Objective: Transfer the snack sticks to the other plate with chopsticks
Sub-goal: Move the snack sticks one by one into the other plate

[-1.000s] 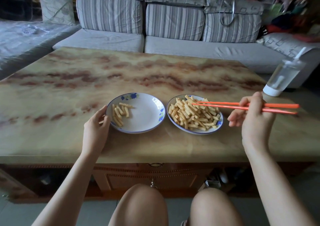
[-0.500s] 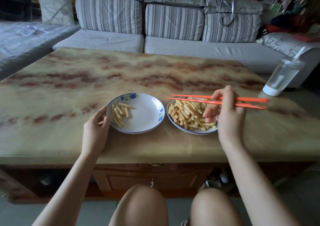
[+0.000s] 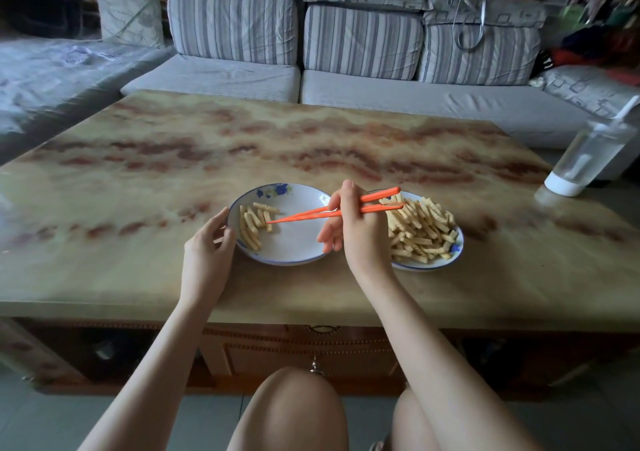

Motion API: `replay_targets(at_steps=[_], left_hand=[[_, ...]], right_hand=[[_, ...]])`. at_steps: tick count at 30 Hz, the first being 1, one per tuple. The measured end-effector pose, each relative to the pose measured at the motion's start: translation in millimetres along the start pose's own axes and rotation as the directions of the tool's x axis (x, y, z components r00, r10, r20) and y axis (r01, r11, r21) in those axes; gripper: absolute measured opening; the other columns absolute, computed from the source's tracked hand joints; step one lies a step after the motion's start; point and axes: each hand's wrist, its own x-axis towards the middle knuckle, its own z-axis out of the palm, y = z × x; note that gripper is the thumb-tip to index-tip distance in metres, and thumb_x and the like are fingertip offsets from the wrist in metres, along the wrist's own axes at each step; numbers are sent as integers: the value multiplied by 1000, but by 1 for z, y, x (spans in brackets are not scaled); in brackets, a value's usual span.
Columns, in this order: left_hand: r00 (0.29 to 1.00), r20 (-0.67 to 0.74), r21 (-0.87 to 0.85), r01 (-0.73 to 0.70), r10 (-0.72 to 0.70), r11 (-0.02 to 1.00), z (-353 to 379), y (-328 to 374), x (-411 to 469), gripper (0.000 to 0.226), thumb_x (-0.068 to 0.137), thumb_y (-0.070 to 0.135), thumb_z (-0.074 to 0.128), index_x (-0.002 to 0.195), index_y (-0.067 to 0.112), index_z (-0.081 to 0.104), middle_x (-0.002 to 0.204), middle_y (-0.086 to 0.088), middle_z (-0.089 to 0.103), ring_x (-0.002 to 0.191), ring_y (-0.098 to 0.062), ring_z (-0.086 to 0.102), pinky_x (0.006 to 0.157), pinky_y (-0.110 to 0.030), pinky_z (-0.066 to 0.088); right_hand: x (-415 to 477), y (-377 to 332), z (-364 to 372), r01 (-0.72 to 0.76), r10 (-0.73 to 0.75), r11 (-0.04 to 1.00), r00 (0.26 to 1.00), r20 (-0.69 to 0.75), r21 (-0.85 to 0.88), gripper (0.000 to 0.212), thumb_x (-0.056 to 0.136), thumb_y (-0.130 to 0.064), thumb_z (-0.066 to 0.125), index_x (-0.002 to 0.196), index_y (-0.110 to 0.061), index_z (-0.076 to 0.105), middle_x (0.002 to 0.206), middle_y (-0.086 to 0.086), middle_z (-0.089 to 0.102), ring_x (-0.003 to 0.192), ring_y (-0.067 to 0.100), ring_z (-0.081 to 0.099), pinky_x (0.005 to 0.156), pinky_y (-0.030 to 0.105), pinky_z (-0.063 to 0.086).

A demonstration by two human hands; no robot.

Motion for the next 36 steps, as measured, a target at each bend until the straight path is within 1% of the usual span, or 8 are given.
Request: replay_targets(at_steps=[3, 10, 14, 18, 21, 26, 30, 36], left_hand=[[1000, 4, -2, -3, 3, 1000, 1, -1, 1, 37, 93, 11, 50, 129, 16, 58, 97, 12, 56, 92, -1, 52, 64, 3, 30], [1000, 3, -1, 0, 0, 1000, 1, -2, 1, 38, 93, 12, 50, 129, 16, 59, 98, 12, 57, 92, 0, 52, 64, 7, 29], [1000, 6, -9, 5, -5, 1000, 0, -1, 1, 38, 93, 13, 50, 129, 18, 59, 99, 13, 57, 91, 0, 52, 63, 6, 31], [1000, 14, -10, 12, -12, 1000, 0, -1, 1, 38, 93, 16, 50, 130, 20, 58, 104, 12, 60, 93, 1, 52, 67, 0, 32], [1000, 8, -16, 15, -15, 1000, 0, -1, 0, 38, 94, 14, 48, 130, 18, 58, 101, 14, 57, 94, 2, 51, 65, 2, 32], [1000, 16, -10, 17, -17, 1000, 0, -1, 0, 38, 94, 16, 49, 130, 19, 58, 109, 5, 64, 94, -3, 54, 76, -15, 35], [1000, 18, -8, 12, -12, 1000, 1, -1, -1, 38, 94, 15, 49, 130, 19, 58, 101, 10, 60, 92, -2, 54, 71, -11, 35], [1000, 20, -9, 18, -17, 1000, 1, -1, -1, 38, 94, 17, 49, 131, 17, 57, 117, -1, 64, 96, -3, 53, 81, -18, 36]], right_hand=[[-3, 4, 1, 5, -6, 1000, 1000, -22, -24, 44, 104, -29, 35, 68, -10, 52, 42, 11, 53, 31, 25, 45, 34, 23, 32], [-5, -1, -15, 22, -23, 1000, 996, -91, -19, 46, 103, -31, 35, 67, -10, 51, 38, 6, 50, 31, 22, 45, 34, 23, 34], [-7, -10, -39, 62, -60, 998, 986, -153, 6, 45, 104, -29, 35, 67, -8, 50, 40, 11, 50, 32, 22, 45, 35, 23, 35], [-7, -24, -73, 106, -102, 994, 963, -248, 5, 42, 104, -27, 34, 68, -10, 49, 38, 6, 50, 31, 19, 45, 34, 18, 34], [-10, -34, -106, 138, -140, 990, 940, -310, -31, 42, 105, -26, 32, 68, -11, 48, 37, 7, 50, 30, 16, 46, 33, 17, 33], [-14, -38, -149, 122, -147, 989, 901, -408, -86, 42, 104, -25, 32, 66, -12, 45, 36, 0, 48, 30, 16, 45, 34, 24, 31], [-20, -31, -164, 61, -94, 994, 897, -432, -91, 42, 103, -25, 33, 65, -11, 45, 36, 2, 48, 29, 15, 45, 32, 22, 32], [-27, -25, -169, 15, -52, 996, 907, -418, -91, 41, 102, -22, 34, 65, -10, 44, 38, 1, 50, 29, 16, 44, 32, 25, 32]])
